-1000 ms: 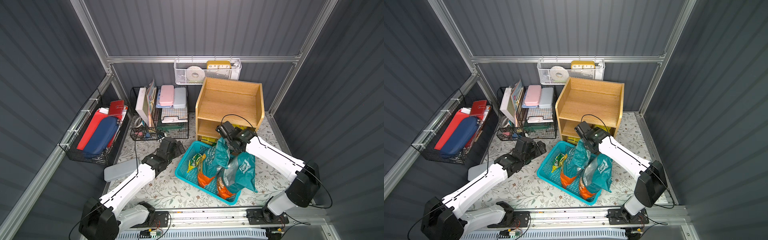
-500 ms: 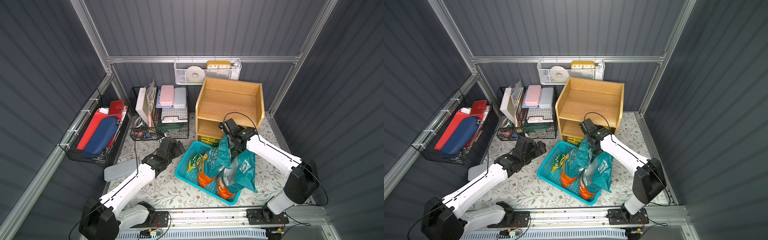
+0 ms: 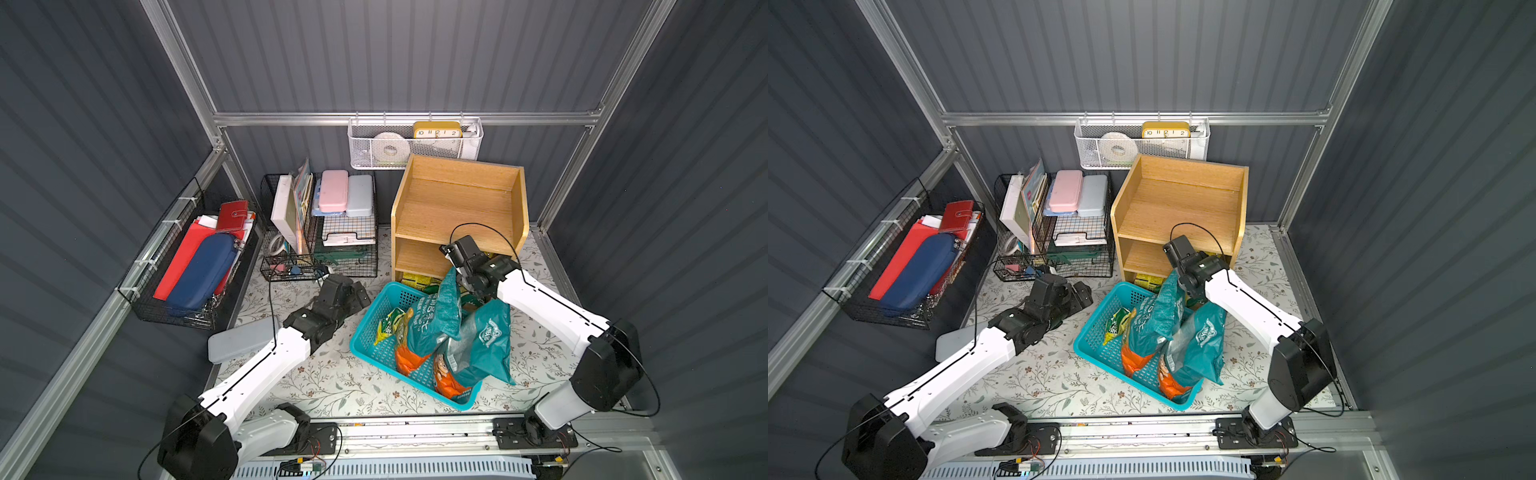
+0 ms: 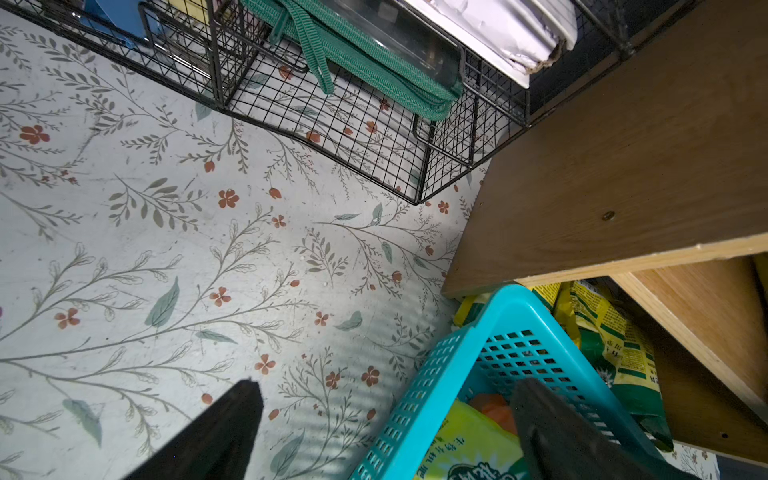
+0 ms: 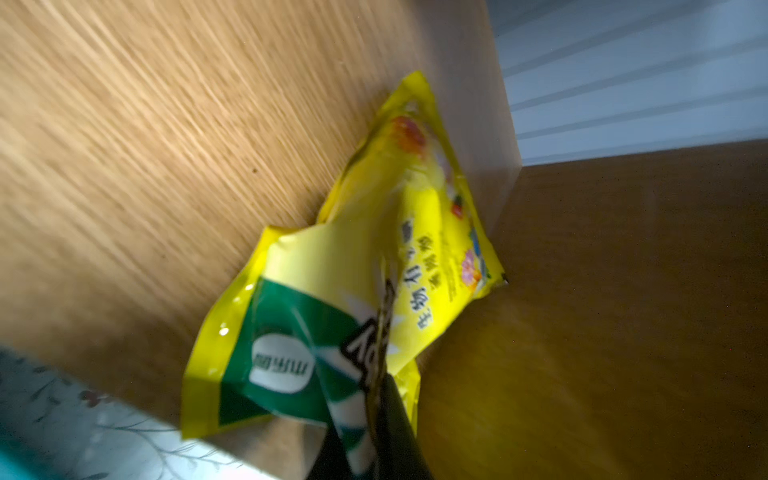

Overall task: Take down the fertilizer bag from the shelf
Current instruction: Pick up the fertilizer bag from the shelf.

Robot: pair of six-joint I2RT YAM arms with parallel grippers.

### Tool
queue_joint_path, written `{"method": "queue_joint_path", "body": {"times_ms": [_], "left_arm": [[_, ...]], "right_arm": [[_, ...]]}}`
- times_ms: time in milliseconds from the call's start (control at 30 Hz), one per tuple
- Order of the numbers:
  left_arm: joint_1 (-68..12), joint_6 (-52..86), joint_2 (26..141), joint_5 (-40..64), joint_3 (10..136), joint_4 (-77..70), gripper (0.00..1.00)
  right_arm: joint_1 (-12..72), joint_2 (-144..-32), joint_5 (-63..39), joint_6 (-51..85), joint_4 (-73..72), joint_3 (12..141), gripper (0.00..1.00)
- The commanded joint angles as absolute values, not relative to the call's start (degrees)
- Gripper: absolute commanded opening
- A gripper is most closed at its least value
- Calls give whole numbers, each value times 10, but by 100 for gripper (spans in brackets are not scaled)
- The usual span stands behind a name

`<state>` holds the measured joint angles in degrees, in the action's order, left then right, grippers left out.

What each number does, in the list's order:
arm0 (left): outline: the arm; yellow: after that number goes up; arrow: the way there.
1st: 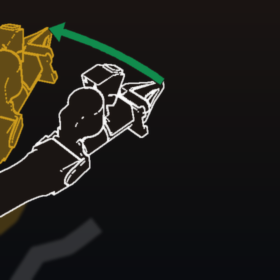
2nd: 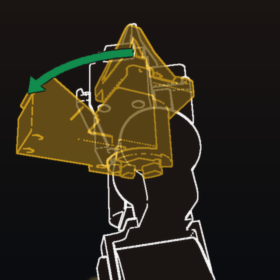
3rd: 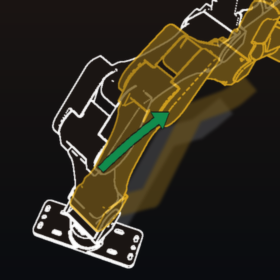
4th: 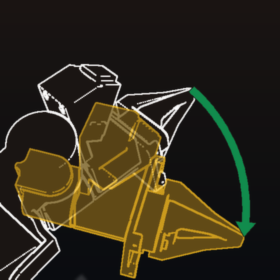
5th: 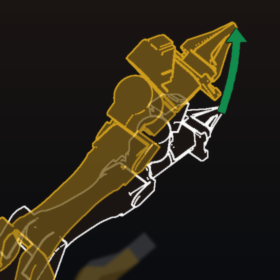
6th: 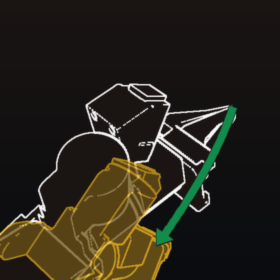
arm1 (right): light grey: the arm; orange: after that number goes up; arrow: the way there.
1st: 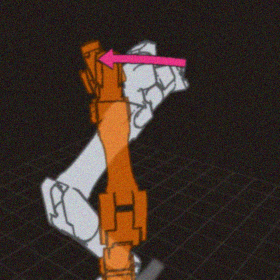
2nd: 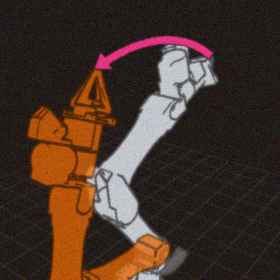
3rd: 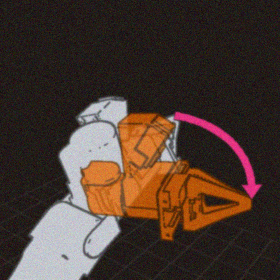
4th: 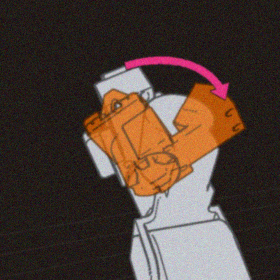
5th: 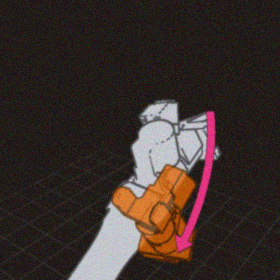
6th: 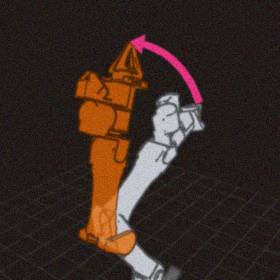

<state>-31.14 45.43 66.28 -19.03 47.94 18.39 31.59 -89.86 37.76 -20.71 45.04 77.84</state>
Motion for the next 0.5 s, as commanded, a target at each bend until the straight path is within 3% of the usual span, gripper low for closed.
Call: {"method": "queue_joint_path", "body": {"times_ms": [0,467], "left_arm": [[-309,459,658,-182,490,182,99],[-309,459,682,-160,500,168,99]], "right_arm": [[311,-856,351,-141,461,808,0],[311,-675,278,-92,433,762,0]]}}
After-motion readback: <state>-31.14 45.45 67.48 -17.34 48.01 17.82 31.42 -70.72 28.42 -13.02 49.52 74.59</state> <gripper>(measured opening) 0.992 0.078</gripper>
